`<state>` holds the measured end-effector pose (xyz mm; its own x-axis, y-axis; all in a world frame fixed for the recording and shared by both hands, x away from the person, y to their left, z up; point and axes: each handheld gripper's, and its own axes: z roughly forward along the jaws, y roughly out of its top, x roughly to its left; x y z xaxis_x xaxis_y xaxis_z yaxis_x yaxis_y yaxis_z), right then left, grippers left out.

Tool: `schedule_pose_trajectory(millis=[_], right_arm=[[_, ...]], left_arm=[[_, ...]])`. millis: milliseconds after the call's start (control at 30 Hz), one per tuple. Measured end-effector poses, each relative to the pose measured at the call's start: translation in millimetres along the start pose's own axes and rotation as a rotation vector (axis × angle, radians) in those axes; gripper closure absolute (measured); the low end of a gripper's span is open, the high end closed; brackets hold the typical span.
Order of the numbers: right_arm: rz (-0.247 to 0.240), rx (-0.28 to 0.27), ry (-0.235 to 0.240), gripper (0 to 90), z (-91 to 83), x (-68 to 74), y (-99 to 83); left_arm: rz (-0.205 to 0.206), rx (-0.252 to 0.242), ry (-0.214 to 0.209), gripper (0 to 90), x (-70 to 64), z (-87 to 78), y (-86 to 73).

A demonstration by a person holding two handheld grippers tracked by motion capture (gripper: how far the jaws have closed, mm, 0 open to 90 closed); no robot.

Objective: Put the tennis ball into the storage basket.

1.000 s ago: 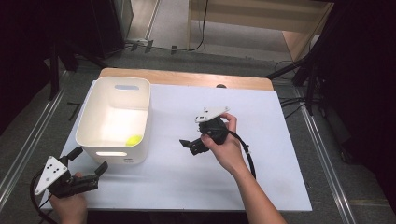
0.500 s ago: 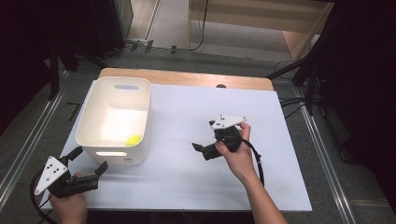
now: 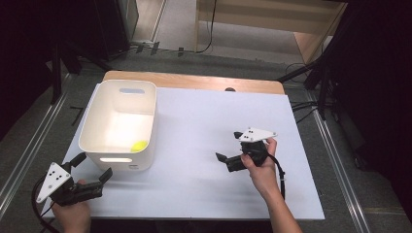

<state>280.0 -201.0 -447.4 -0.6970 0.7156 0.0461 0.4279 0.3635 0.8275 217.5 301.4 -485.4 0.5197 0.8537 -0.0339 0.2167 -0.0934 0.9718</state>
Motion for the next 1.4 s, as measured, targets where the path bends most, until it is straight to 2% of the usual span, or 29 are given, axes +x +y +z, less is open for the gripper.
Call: schedule_pose_trajectory(millis=[800, 1400], right_arm=[[0.112, -0.066, -0.094, 0.7, -40.1, -25.3, -62.3], [0.196, -0.102, -0.159, 0.7, -72.3, -36.9, -105.7]], left_arm=[[0.002, -0.002, -0.001, 0.0, -0.5, 0.1, -0.2], [0.004, 0.0, 0.001, 0.0, -0.8, 0.0, -0.2]])
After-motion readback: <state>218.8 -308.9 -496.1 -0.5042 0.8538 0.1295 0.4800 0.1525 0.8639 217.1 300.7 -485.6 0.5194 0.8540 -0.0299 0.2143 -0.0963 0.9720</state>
